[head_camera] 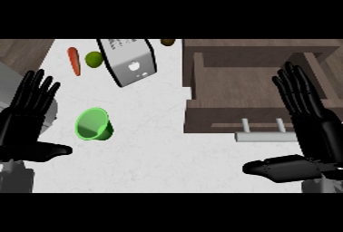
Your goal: Pick up the cup, place it into the drawer and close the drawer
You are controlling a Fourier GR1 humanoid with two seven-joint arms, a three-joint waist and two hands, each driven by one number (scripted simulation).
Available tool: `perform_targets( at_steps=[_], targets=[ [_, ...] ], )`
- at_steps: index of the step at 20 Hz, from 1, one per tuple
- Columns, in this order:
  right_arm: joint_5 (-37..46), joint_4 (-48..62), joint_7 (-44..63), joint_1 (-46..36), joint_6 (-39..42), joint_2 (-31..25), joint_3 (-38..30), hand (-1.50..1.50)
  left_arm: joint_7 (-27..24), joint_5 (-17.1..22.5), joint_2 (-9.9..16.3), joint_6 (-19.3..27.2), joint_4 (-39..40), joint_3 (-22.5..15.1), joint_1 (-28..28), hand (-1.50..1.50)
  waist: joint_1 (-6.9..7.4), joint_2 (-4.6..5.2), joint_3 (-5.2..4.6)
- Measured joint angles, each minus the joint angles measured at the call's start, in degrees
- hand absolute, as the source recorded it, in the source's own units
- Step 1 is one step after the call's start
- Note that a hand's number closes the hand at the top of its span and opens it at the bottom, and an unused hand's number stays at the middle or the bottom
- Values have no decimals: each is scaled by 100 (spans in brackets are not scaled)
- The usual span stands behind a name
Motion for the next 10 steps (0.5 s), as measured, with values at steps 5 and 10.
perform_targets(
  at_steps=[5,10],
  targets=[
    [-99,113,152,-370,44,-79,-170,-150,-487,-326,73,-141,912,76,-104,-150,-2,-2,0],
    [-116,216,151,-570,67,-113,-277,-150,-1098,-625,155,-277,1935,174,-225,-150,-7,1,-1]
  ],
)
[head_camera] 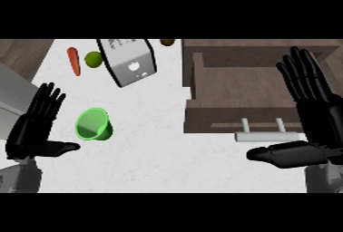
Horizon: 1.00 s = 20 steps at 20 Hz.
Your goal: Pick up the cup, place it into the drawer and close the drawer
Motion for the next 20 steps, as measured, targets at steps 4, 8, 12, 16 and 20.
perform_targets(
  at_steps=[4,8,12,16,20],
  targets=[
    [-79,198,-50,-186,71,-80,-152,-150,-577,-325,56,21,946,38,-222,-150,-6,1,0],
    [-18,161,-136,-85,60,-29,-127,-150,-1214,-585,162,-59,2008,77,-499,-150,-19,2,-1],
    [-9,313,-194,-166,105,-38,-134,-150,-1915,-864,275,-57,3244,126,-965,-150,-40,10,-4],
    [-91,377,-224,-228,177,-96,-223,-150,-2783,-1176,407,-34,4421,154,-1263,-150,-74,25,-9],
    [-120,323,-167,-239,172,-103,-257,-150,-3288,-1340,480,4,5261,189,-1559,-150,-95,33,-12]
  ],
)
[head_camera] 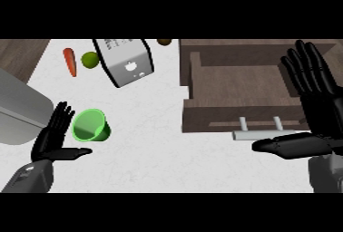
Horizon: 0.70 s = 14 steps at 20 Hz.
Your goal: Pick up the cup, place it into the drawer and close the drawer
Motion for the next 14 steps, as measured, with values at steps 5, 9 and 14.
perform_targets(
  at_steps=[5,9,14],
  targets=[
    [-26,-68,50,-6,23,-21,-8,-150,-487,-143,-35,208,525,6,-97,-150,-29,9,-5],
    [-23,-75,152,-82,6,-12,27,-150,-578,-152,6,234,755,58,-263,-150,-47,21,-9],
    [-13,-115,213,-134,-18,8,57,-150,-762,-216,-88,282,881,39,-261,-150,-62,31,-13]
  ],
)
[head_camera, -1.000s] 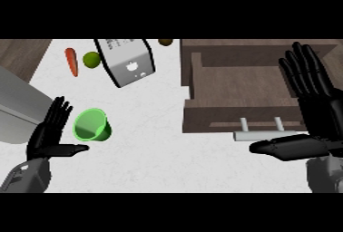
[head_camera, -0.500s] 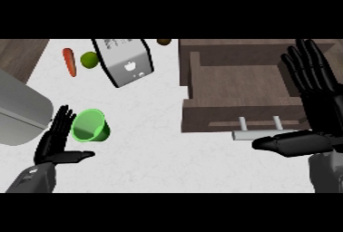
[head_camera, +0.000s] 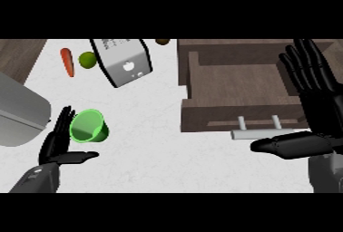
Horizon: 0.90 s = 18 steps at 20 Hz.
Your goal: Pick up the cup, place it into the drawer and close the drawer
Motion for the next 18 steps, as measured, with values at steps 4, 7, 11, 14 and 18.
perform_targets(
  at_steps=[4,7,11,14,18],
  targets=[
    [-107,41,72,-96,63,-100,-110,-150,-120,-65,-122,101,43,-32,-61,-150,-23,9,-2],
    [-141,33,135,-147,66,-130,-141,-150,-142,-83,-113,68,81,-33,-105,-150,-24,9,-2],
    [-186,44,150,-154,112,-167,-169,-150,-100,-70,-199,-95,109,-30,-209,-150,-46,17,-5],
    [-156,76,146,-163,112,-153,-135,-150,-58,-54,-331,-281,78,-45,-300,150,-56,24,-8],
    [-199,86,163,-171,137,-211,-209,-150,-267,-83,-412,-157,-127,-65,-306,150,-58,23,-7]
  ],
)
